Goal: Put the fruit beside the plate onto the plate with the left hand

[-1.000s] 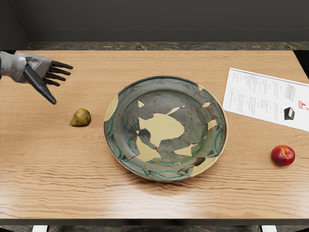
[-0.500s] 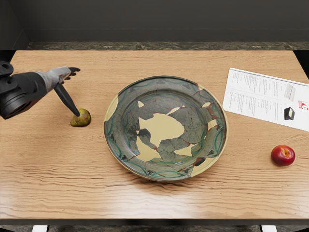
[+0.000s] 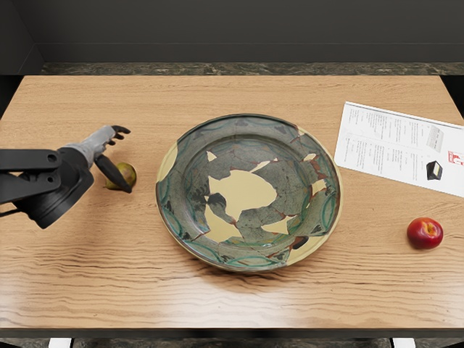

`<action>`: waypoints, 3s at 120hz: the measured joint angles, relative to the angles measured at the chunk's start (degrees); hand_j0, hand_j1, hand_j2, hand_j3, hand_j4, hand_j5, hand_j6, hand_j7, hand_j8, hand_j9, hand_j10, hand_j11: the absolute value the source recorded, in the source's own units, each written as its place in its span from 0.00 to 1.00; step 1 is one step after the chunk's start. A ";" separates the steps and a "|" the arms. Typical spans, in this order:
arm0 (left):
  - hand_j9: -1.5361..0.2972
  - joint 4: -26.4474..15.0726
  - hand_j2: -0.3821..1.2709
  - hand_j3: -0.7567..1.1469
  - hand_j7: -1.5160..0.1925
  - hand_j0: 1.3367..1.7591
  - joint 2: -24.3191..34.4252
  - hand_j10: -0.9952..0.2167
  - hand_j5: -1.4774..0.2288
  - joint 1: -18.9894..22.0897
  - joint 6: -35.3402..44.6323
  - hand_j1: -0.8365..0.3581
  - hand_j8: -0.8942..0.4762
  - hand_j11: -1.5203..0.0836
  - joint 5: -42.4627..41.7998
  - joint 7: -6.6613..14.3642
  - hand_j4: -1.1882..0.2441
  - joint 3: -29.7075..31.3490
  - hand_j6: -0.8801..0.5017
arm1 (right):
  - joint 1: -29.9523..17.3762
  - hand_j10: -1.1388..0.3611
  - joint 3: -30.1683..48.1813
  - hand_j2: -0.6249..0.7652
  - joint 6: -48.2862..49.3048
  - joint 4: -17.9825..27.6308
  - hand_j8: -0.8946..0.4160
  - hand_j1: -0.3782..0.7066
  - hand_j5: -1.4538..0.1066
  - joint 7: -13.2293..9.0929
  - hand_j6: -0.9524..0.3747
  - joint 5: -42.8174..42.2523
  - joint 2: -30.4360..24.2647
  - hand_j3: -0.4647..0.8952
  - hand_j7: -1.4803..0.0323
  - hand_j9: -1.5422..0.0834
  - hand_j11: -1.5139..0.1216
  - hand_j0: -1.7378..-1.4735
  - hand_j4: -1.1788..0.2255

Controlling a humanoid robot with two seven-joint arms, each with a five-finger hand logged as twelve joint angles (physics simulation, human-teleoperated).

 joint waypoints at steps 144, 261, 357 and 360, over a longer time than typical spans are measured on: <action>0.34 -4.27 0.46 0.40 0.35 0.75 4.09 0.29 0.33 -3.48 0.91 0.49 0.29 0.37 1.24 0.31 0.35 1.60 0.24 | 0.00 0.75 0.00 0.45 0.00 0.00 0.67 0.05 0.92 0.00 0.71 0.00 0.00 0.34 0.96 0.94 0.91 0.30 0.83; 0.32 -5.58 0.54 0.40 0.33 0.76 -8.57 0.33 0.28 -6.80 -18.08 0.42 0.33 0.36 0.30 4.01 0.35 -18.03 0.29 | 0.00 0.75 0.00 0.45 0.00 0.00 0.67 0.05 0.92 0.00 0.71 0.00 0.00 0.34 0.96 0.94 0.91 0.30 0.83; 0.77 -2.29 0.27 0.40 0.82 0.76 0.56 0.76 0.80 -2.83 -38.63 0.92 0.61 0.88 0.57 3.80 0.77 -26.68 0.59 | 0.00 0.75 0.00 0.45 0.00 0.00 0.67 0.05 0.92 0.00 0.71 0.00 0.00 0.34 0.96 0.94 0.91 0.30 0.83; 0.78 -2.43 0.26 0.40 0.83 0.76 1.04 0.76 0.80 -2.69 -41.00 0.93 0.61 0.88 0.55 3.71 0.78 -27.72 0.59 | 0.00 0.75 0.00 0.45 0.00 0.00 0.67 0.05 0.92 0.00 0.71 0.00 0.00 0.34 0.96 0.94 0.91 0.30 0.83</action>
